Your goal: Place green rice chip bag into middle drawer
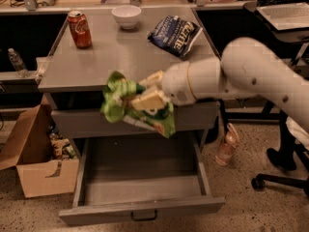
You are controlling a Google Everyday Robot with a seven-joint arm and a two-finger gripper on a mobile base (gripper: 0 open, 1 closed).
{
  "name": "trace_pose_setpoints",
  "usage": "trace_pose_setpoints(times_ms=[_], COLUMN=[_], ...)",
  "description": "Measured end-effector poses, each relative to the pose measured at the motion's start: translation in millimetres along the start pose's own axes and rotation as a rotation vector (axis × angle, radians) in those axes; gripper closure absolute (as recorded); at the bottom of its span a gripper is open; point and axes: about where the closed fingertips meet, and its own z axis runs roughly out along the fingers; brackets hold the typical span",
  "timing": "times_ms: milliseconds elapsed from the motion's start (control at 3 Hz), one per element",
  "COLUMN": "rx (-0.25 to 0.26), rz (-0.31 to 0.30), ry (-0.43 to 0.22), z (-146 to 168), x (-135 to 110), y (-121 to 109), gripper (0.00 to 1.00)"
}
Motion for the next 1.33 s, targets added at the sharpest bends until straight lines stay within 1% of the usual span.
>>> trace_pose_setpoints(times_ms=[333,667,1000,1333], rx=[0.027,0.028,0.075,0.207], rz=[0.09,0.099,0.151,0.292], ry=[0.038,0.046,0.063,0.099], z=[-20,-22,-15,1], x=[70,76,106,228], y=[19,22,18,7], gripper=[1.0,1.0,1.0,1.0])
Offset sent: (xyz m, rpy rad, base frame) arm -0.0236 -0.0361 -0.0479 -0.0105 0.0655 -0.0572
